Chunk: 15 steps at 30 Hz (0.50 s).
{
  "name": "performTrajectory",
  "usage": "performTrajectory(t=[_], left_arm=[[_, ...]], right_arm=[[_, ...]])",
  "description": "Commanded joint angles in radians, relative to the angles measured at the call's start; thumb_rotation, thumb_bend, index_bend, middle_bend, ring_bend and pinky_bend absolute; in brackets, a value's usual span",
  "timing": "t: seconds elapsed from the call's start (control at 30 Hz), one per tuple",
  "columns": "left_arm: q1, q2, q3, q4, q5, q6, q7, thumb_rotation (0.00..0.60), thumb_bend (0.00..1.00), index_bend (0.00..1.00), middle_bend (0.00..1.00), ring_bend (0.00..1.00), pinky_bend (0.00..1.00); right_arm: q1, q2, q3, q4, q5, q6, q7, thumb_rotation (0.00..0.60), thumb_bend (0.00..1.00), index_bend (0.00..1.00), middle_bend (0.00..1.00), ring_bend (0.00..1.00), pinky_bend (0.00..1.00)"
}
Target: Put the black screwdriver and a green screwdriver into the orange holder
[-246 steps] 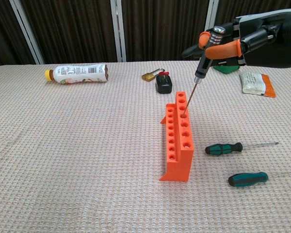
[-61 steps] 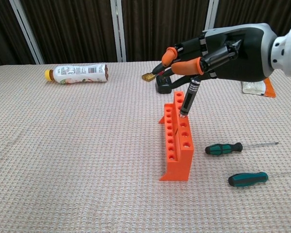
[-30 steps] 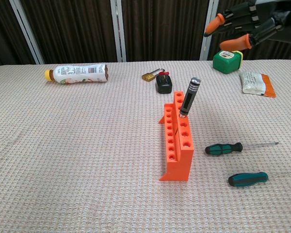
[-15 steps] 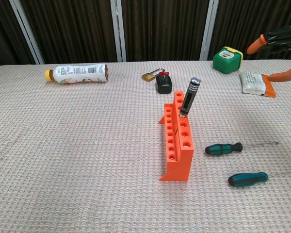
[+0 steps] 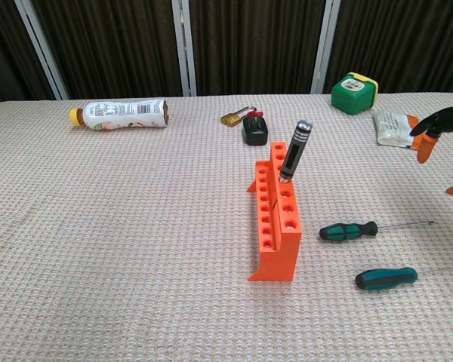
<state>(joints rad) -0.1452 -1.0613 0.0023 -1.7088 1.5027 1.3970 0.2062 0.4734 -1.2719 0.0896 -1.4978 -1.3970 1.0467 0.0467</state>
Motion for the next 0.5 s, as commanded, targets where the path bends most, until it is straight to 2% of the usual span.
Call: performTrajectory(t=[0.03,0.5], left_arm=[[-0.001,0.002,0.0,-0.002,0.001,-0.003,0.0,0.6,0.19,0.1,0.0,0.0,0.0],[-0.008,0.003,0.001,0.003,-0.006,-0.021,-0.011,0.6,0.19,0.1,0.0,0.0,0.0]], right_arm=[[0.019,-0.039,-0.013,0.001,0.003,-0.033,-0.04,0.6,0.2,0.4,0.13,0.0,0.0],[0.093,-0.135,0.031,-0.027,0.131,-0.144,-0.111,0.6,0.2,0.41,0.12,0.0,0.0]])
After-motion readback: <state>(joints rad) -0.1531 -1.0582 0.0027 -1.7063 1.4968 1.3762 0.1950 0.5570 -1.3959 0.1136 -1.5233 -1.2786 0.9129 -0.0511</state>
